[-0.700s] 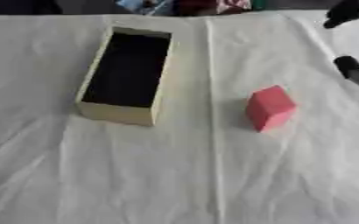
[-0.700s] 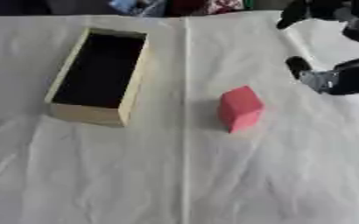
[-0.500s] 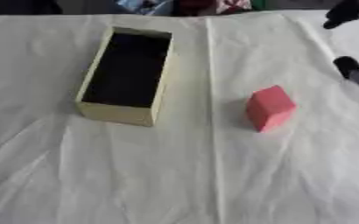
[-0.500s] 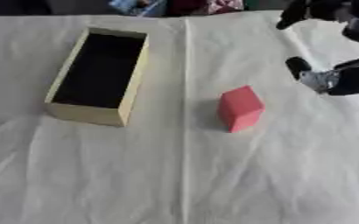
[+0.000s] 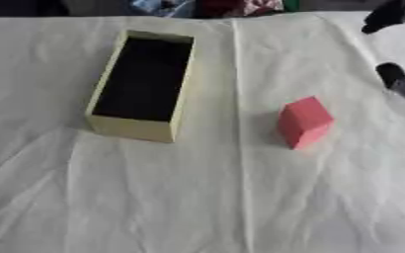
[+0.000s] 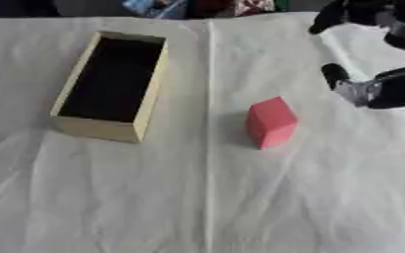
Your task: Pick up objects on the table and place them in the box.
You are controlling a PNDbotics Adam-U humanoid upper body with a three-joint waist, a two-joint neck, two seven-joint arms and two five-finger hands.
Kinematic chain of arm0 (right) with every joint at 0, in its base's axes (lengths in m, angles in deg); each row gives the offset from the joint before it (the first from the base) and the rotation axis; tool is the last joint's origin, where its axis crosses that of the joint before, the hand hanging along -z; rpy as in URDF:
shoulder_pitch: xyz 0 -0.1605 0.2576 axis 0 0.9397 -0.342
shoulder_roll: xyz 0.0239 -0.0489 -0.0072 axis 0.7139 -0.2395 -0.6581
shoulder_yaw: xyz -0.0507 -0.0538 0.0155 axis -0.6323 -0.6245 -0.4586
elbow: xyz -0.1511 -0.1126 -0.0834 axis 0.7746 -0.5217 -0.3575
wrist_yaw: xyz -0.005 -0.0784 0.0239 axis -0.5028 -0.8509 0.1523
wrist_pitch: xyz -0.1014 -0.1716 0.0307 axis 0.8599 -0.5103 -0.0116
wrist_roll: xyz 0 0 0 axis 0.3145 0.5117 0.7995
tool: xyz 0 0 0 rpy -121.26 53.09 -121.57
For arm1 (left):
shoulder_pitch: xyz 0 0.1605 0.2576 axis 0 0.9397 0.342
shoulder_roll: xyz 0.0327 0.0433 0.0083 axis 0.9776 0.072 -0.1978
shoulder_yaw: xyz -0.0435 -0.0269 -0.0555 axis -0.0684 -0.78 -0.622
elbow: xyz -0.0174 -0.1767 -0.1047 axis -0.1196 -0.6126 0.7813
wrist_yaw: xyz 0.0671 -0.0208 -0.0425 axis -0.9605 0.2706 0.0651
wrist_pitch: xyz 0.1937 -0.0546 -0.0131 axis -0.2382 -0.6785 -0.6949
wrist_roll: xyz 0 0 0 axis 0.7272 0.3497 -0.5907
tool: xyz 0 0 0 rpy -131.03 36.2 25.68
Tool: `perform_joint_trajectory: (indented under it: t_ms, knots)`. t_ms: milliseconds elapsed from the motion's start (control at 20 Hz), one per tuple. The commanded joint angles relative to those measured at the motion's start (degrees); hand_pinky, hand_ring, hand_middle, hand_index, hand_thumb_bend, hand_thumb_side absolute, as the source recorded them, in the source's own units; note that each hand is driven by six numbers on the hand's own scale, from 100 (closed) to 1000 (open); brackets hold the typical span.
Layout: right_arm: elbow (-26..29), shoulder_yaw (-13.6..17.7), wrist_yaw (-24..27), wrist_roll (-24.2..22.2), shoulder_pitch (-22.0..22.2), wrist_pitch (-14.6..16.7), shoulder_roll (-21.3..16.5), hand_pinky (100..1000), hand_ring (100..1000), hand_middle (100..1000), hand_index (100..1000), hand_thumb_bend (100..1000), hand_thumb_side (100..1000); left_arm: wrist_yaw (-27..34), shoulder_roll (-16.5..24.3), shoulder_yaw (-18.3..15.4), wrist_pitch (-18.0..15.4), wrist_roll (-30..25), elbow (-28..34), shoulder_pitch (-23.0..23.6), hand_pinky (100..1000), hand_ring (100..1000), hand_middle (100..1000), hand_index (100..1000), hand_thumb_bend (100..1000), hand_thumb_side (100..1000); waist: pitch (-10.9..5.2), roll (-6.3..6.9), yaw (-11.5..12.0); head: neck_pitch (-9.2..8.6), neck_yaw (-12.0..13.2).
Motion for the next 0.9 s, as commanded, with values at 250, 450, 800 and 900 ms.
perform_joint_trajectory:
  t_ms: [250,450,800,900]
  knots:
    - [0.66,-0.96,3.0,-4.69,-0.7,-0.52,-0.82,782,820,888,954,252,488,0.18,0.49,-0.26,-0.04,-0.33,1.16,-0.66,567,554,570,720,100,124,-1.32,-0.09,0.14,-0.45,-0.18]
    - [0.66,-2.13,4.01,-9.1,-1.6,-1.31,-0.34,779,836,938,987,358,504,0.27,0.49,-0.21,-0.02,-0.41,1.16,-0.7,567,555,570,720,100,124,-1.43,-0.12,0.13,-0.47,-0.31]
    - [0.66,-3.94,2.63,-16.22,-3.66,-2.23,0.33,782,808,927,976,441,436,0.46,0.47,-0.07,0.03,-0.59,1.16,-0.7,567,555,570,720,100,127,-1.57,-0.27,0.06,-0.5,-0.52]
    - [0.66,-4.39,2.09,-16.83,-4.22,-2.69,0.55,785,815,929,971,444,416,0.52,0.43,-0.02,0.07,-0.69,1.16,-0.69,567,554,570,720,100,128,-1.55,-0.35,0.15,-0.49,-0.52]
